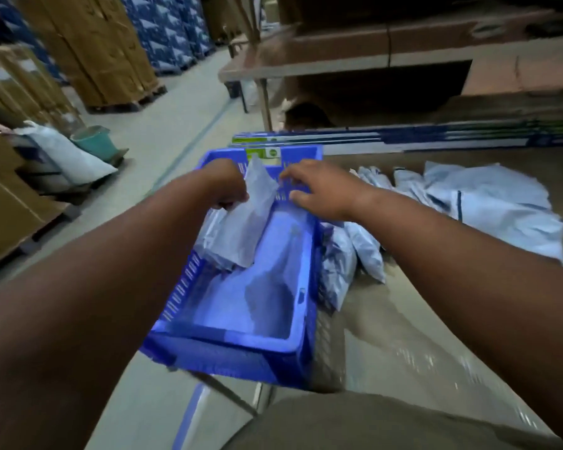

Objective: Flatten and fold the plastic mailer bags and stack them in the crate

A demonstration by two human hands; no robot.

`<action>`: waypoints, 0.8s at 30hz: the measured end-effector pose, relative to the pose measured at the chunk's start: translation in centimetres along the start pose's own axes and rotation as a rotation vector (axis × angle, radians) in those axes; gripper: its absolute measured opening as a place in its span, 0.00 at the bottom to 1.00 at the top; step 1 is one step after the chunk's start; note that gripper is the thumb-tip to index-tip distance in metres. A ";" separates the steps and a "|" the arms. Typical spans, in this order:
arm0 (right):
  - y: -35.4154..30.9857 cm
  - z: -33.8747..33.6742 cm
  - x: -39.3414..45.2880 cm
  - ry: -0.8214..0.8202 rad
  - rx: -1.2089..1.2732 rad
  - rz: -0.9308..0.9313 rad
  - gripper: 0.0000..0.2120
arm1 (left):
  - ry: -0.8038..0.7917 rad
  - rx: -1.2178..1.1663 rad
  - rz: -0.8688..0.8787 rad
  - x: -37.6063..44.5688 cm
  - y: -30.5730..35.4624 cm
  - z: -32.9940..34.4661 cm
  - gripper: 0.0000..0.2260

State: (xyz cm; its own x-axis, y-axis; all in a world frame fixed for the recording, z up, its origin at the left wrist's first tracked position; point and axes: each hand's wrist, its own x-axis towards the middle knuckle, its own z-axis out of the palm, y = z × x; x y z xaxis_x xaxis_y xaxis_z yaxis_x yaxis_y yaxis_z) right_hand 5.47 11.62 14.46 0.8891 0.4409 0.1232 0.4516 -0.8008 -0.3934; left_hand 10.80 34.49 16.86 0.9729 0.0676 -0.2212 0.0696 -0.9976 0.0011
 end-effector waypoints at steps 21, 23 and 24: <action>2.6 4.3 2.7 0.140 0.050 -0.013 0.13 | 0.211 -0.253 0.003 8.1 -0.5 7.2 0.07; 3.4 4.4 2.1 0.269 0.109 -0.022 0.13 | 0.279 -0.254 0.048 7.2 0.7 6.3 0.10; 4.0 4.5 1.5 0.347 0.137 -0.005 0.14 | 0.320 -0.259 0.086 6.8 1.5 5.8 0.12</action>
State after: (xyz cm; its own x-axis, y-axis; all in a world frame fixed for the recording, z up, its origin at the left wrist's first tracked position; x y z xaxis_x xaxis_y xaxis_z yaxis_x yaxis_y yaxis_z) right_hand 8.30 10.89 8.97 0.8700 0.2620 0.4176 0.4625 -0.7272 -0.5072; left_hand 16.20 33.39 9.69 0.9942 0.0265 0.1041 -0.0016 -0.9654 0.2607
